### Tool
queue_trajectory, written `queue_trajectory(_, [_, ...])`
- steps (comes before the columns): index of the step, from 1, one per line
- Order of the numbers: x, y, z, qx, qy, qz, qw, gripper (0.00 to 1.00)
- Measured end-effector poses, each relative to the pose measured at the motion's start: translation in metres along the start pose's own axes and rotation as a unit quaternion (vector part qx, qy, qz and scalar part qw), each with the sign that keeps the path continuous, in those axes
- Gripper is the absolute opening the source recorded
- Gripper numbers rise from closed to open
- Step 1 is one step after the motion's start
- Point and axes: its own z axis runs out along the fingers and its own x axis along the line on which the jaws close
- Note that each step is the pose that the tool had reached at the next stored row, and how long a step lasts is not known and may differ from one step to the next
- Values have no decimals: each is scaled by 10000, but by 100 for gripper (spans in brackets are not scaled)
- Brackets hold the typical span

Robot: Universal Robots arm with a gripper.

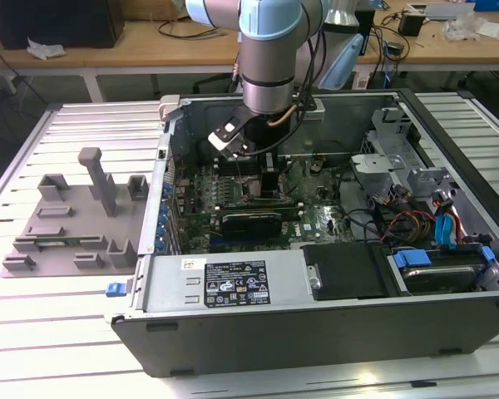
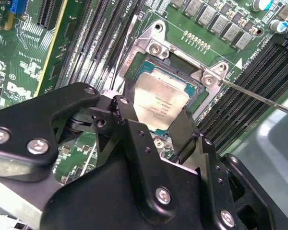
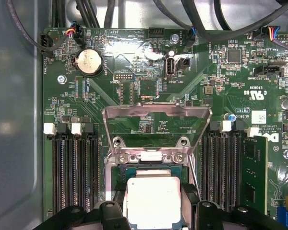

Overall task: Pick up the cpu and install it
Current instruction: 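Place the cpu into insertion slot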

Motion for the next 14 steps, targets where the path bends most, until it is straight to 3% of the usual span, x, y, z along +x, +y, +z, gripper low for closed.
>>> queue_trajectory(14, [0,-27,6,6,14,142,9999,53])
